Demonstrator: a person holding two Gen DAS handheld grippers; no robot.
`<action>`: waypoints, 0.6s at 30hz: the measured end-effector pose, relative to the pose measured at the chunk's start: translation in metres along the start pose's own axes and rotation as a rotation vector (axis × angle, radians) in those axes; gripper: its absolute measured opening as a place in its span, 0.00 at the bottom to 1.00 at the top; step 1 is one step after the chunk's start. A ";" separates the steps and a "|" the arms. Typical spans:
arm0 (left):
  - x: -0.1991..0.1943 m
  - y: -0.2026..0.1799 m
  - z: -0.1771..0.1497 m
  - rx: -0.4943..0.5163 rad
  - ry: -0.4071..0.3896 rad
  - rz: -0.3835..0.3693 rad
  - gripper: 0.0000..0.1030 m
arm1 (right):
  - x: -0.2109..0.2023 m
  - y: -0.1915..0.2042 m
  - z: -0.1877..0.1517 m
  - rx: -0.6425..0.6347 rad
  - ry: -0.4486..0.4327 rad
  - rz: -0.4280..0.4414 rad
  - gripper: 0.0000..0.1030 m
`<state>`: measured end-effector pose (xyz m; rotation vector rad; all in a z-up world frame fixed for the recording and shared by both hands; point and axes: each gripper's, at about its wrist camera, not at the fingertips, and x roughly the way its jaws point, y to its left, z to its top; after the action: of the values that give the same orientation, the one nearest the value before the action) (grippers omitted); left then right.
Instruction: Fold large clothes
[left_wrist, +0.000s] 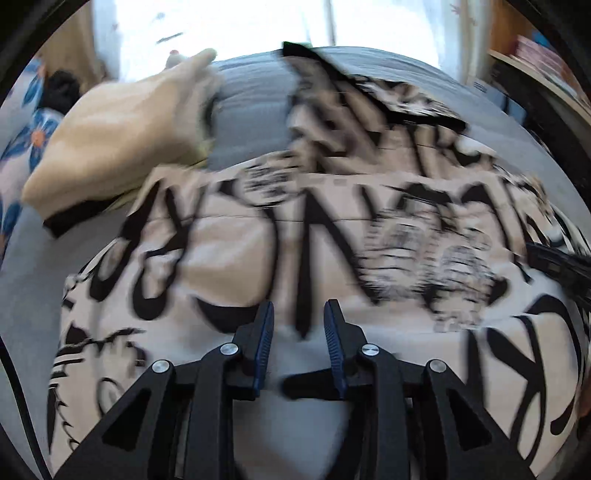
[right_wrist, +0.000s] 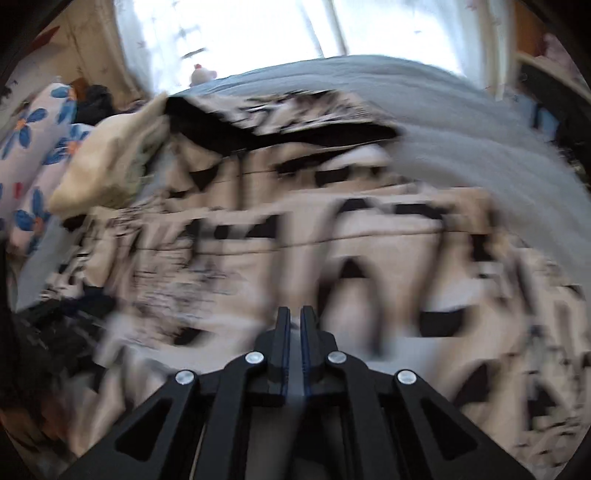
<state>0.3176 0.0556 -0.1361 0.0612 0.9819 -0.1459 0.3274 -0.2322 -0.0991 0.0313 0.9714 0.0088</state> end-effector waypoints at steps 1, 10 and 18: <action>0.000 0.012 0.000 -0.031 0.006 -0.011 0.26 | -0.004 -0.016 -0.003 -0.003 -0.005 -0.075 0.03; -0.035 0.063 -0.017 -0.115 0.004 0.017 0.23 | -0.046 -0.119 -0.025 0.235 0.033 -0.203 0.10; -0.073 0.003 -0.051 -0.186 0.014 -0.222 0.23 | -0.076 0.029 -0.035 0.074 -0.022 0.179 0.10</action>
<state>0.2361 0.0715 -0.1035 -0.2183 1.0111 -0.2568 0.2560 -0.2045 -0.0550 0.1865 0.9440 0.1371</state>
